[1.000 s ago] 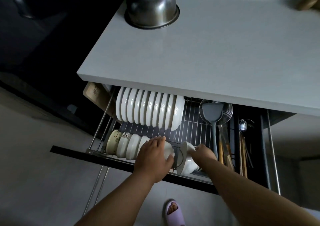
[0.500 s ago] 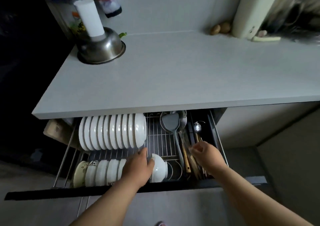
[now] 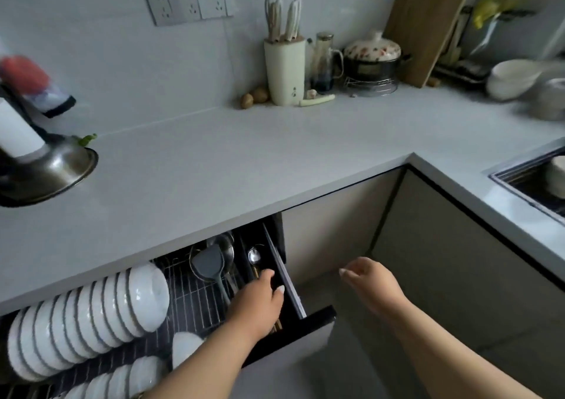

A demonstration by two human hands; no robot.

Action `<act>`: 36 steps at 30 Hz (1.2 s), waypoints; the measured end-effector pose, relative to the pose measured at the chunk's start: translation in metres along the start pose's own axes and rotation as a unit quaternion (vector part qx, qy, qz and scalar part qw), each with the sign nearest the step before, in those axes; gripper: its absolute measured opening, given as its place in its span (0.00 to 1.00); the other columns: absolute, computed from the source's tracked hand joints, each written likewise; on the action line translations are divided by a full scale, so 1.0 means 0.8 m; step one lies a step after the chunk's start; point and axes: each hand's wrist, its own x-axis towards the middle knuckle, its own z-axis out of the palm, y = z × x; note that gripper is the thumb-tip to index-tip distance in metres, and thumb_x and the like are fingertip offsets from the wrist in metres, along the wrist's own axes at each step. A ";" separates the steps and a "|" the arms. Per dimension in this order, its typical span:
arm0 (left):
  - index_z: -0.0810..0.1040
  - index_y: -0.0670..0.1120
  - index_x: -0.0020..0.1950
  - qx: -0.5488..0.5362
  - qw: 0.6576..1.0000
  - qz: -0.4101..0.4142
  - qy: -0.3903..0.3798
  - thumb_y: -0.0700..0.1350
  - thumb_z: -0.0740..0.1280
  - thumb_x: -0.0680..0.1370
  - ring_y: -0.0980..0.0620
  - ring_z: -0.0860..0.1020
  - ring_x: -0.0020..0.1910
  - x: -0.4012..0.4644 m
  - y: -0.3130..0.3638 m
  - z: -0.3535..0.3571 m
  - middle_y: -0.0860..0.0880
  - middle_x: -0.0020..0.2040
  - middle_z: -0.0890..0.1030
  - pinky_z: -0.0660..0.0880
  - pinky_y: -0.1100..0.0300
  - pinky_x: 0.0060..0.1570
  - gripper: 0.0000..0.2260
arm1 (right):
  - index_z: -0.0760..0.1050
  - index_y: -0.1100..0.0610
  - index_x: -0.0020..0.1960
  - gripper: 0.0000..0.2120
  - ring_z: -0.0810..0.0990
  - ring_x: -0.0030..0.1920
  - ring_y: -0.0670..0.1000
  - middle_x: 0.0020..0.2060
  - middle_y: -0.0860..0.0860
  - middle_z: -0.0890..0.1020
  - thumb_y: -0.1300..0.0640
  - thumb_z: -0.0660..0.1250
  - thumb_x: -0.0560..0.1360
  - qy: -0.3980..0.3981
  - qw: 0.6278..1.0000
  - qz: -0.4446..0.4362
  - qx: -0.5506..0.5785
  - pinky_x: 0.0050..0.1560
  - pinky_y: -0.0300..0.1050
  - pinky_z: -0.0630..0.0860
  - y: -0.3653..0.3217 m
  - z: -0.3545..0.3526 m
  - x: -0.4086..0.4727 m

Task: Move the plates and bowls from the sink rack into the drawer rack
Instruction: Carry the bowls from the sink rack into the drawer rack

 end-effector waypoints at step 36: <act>0.60 0.46 0.75 0.114 0.949 0.283 -0.075 0.53 0.56 0.82 0.51 0.63 0.73 0.162 0.530 0.194 0.49 0.74 0.63 0.64 0.56 0.70 0.23 | 0.76 0.51 0.42 0.05 0.81 0.41 0.49 0.37 0.49 0.82 0.52 0.66 0.75 0.279 0.919 0.196 0.197 0.43 0.45 0.75 0.327 -0.383 0.015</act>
